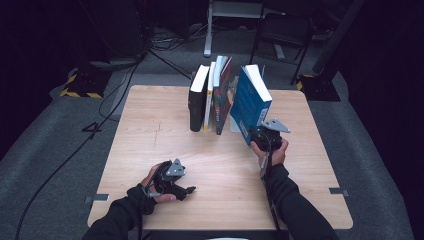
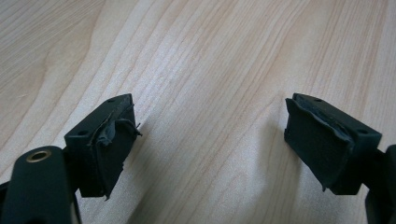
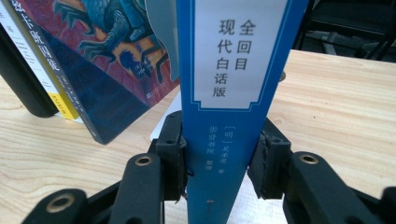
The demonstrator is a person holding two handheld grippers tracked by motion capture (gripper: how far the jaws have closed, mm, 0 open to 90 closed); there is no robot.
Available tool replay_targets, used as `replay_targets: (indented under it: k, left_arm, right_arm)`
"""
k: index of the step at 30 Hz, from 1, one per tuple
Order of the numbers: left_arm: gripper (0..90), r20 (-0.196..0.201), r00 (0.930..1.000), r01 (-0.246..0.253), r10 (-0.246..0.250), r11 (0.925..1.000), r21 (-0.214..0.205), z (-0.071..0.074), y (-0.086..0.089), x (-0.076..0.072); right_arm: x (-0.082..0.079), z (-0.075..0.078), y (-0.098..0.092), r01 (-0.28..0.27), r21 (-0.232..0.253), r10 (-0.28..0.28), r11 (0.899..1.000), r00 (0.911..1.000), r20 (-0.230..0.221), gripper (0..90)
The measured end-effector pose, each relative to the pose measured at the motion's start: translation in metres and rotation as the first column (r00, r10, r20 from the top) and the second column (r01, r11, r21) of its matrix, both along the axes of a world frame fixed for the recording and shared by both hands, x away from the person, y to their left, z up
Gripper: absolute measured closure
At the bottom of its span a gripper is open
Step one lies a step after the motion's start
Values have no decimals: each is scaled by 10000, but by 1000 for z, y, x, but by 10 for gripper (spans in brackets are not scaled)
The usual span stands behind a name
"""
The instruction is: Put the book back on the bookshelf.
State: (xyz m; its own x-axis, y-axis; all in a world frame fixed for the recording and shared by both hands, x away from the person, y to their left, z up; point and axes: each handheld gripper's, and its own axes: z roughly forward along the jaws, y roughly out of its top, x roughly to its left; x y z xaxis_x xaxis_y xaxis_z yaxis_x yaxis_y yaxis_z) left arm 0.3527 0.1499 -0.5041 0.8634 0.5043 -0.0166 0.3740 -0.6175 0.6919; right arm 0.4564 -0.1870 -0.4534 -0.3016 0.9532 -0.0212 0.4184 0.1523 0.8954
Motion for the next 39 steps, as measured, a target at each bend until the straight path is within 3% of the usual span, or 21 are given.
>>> replay_targets:
  k: [5,11,21,34,39]
  left_arm:
    - [167,8,10000,25,-25,10000,2,0,0,0]
    - [167,-4,10000,67,-67,10000,-3,0,0,0]
    - [167,-16,10000,91,-91,10000,-19,0,0,0]
    - [167,-5,10000,92,-92,10000,-12,0,0,0]
    - [167,-5,10000,89,-89,10000,-14,0,0,0]
  right_arm:
    - [8,-3,7,429,213,-433,9989,9989,201,616]
    - [18,-2,10,617,274,-620,9977,9980,92,615]
    - [22,0,19,261,-259,-254,9993,9993,259,612]
    - [19,-1,7,177,47,-177,9998,9998,28,601]
    - [17,-1,0,-27,22,28,10000,9999,-119,557]
